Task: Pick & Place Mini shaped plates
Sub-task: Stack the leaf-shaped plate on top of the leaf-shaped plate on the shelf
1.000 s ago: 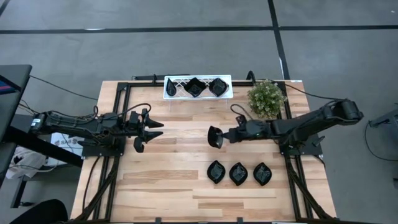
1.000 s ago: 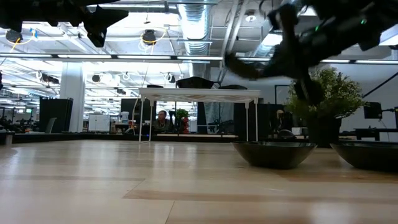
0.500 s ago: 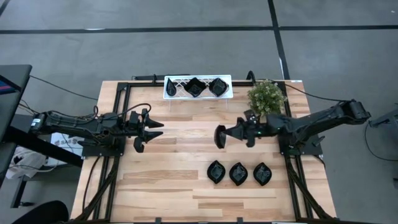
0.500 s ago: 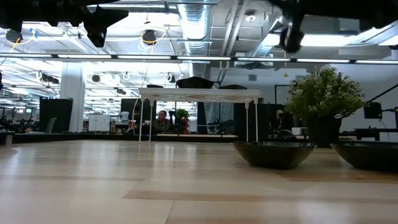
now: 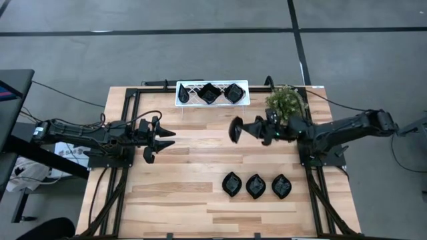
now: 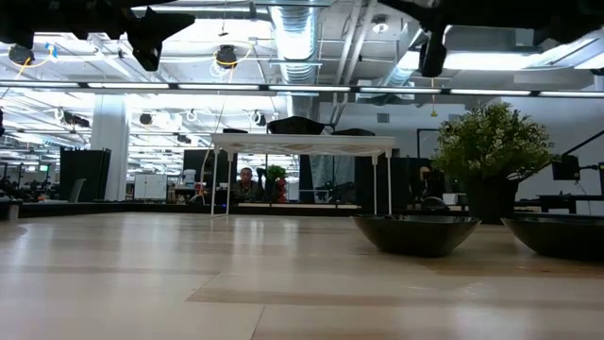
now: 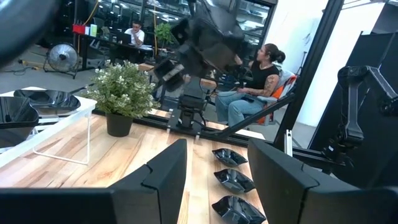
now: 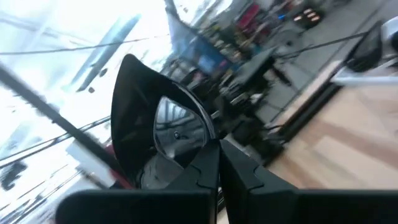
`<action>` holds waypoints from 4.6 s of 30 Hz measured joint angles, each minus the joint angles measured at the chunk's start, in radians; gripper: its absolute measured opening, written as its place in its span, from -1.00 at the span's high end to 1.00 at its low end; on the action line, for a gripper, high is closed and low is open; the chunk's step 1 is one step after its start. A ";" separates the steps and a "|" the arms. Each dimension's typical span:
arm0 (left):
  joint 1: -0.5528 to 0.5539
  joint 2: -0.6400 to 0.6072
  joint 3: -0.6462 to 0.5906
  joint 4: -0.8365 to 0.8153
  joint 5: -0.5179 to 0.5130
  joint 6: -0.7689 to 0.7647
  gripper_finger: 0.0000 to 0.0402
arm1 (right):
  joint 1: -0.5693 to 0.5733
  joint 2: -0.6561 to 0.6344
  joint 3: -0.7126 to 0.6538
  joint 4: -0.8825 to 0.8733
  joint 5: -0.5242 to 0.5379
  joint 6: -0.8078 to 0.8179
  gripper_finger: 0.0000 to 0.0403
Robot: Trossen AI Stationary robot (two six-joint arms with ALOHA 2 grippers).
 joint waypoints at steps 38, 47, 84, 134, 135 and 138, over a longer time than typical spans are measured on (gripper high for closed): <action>0.000 0.000 0.000 0.016 0.000 0.000 0.14 | -0.365 0.173 0.540 -0.957 0.226 0.407 1.00; 0.000 0.000 0.000 0.024 0.000 -0.008 0.14 | -0.478 0.253 0.540 -0.979 0.105 0.489 1.00; 0.000 0.000 0.000 0.037 0.000 0.002 0.14 | -0.586 0.463 0.711 -1.269 -0.050 0.537 1.00; 0.000 0.000 0.000 0.037 0.001 0.000 0.14 | -0.509 0.220 0.710 -1.271 -0.175 0.204 0.72; 0.000 0.000 0.000 0.037 0.001 0.000 0.14 | -0.493 0.214 0.710 -1.272 -0.194 0.182 0.72; 0.000 0.000 0.000 0.037 0.001 0.000 0.14 | -0.435 0.193 0.710 -1.302 -0.234 0.124 0.72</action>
